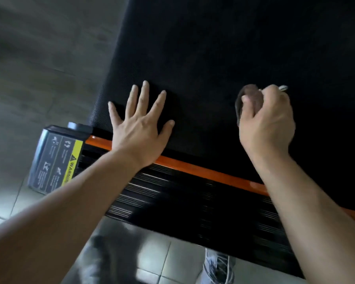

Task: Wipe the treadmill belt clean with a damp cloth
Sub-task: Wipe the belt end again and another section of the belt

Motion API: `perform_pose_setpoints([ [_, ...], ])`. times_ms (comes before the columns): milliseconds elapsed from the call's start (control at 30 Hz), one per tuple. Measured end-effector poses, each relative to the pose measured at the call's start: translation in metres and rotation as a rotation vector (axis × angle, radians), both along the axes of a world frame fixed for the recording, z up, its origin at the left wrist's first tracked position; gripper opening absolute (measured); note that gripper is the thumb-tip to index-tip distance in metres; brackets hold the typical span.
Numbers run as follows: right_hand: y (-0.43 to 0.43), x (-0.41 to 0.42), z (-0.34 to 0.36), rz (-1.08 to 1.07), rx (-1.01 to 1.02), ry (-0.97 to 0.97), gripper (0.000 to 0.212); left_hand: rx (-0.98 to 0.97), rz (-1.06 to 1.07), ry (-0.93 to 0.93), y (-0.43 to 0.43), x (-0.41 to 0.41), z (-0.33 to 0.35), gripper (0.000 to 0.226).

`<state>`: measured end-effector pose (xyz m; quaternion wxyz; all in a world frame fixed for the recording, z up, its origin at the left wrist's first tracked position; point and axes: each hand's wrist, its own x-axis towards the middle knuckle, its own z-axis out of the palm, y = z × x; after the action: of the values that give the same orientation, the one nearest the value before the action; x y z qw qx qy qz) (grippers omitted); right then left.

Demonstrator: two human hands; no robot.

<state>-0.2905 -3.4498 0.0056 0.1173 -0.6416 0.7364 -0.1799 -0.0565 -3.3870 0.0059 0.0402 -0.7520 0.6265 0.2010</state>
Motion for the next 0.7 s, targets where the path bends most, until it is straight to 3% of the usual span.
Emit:
perform_pose_setpoints([
  [67,0.005,0.024,-0.001,0.016,-0.043,0.035,0.028,-0.010,-0.033,-0.050,-0.001,0.011,0.000,0.071],
  [233,0.060,0.117,-0.009,0.387,-0.040,-0.089,0.028,0.003,-0.065,-0.023,-0.007,0.064,0.002,0.076],
  [400,0.029,0.102,-0.008,-0.006,0.025,-0.033,0.030,0.097,0.030,0.147,-0.012,0.104,0.010,0.082],
  [500,0.047,0.133,-0.001,0.138,-0.008,-0.037,0.029,0.063,0.041,0.237,-0.011,0.112,0.008,0.082],
  [600,0.060,0.174,0.006,0.442,0.097,-0.196,0.031,-0.002,0.123,0.357,-0.018,0.131,0.004,0.063],
  [700,0.032,0.200,-0.001,0.475,0.009,-0.152,0.033,-0.016,0.362,0.539,-0.024,0.157,-0.005,0.023],
])
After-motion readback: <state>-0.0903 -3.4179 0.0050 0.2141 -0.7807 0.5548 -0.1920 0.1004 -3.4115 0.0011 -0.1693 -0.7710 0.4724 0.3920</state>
